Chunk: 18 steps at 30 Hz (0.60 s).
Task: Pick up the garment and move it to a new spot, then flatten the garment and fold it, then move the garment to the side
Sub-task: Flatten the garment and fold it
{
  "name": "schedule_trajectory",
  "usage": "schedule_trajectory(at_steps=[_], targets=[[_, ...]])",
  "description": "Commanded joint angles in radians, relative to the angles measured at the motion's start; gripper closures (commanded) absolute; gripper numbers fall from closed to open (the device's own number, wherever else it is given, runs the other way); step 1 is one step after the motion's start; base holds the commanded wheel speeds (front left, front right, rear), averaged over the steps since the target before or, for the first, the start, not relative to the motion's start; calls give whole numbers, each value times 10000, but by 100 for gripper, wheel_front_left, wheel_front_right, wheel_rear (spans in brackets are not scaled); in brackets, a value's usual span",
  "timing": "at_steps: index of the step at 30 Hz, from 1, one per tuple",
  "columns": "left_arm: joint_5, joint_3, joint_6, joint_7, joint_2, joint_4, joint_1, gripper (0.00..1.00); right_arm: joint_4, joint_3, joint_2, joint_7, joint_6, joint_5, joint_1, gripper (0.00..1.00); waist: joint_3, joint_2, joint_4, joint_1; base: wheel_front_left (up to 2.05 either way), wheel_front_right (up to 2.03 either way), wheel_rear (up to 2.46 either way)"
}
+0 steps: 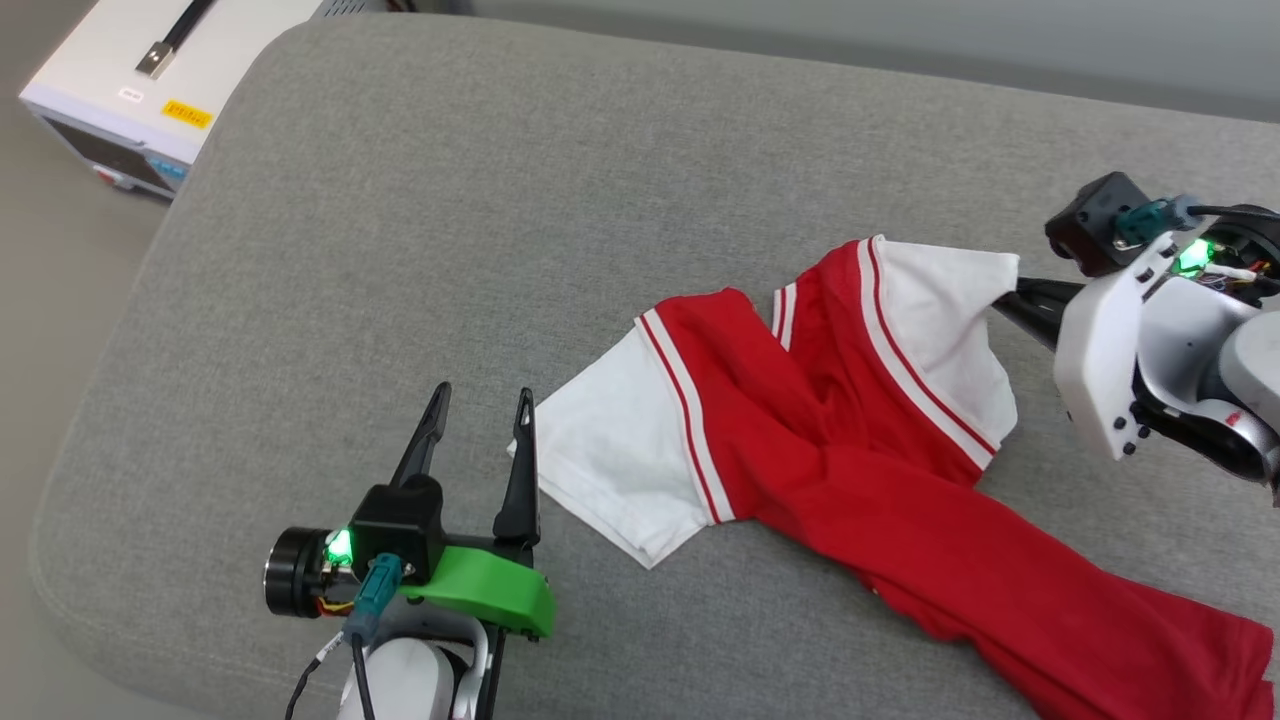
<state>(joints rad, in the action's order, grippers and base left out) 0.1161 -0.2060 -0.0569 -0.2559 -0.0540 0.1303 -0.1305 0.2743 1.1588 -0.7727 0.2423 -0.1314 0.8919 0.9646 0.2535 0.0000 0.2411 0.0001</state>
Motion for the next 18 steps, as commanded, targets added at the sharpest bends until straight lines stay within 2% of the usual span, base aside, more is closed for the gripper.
schedule_trajectory(at_steps=[1, 11, 16, 18], targets=[[-72, 78, 53, -59, 38, 15, 153, 0, -164, -209, -198, -173, 7, 142, -360, 100, -535, 0, -575, -1, 0, 0, 0], [-187, 316, 144, -59, 38, -43, 662, 0, -604, -2703, -1516, -719, 7, 514, -2474, 100, -1012, 0, -1369, -1, 0, 0, 0], [-195, 304, 207, -59, 38, -130, 593, 0, -289, -3944, -1683, -566, 7, 684, -3437, 100, -759, 0, -1534, -1, 0, 0, 0], [-200, 269, 223, -59, 38, -154, 503, 0, 65, -4369, -1559, -473, 7, 810, -3776, 100, -594, 0, -1542, -1, 0, 0, 0]])
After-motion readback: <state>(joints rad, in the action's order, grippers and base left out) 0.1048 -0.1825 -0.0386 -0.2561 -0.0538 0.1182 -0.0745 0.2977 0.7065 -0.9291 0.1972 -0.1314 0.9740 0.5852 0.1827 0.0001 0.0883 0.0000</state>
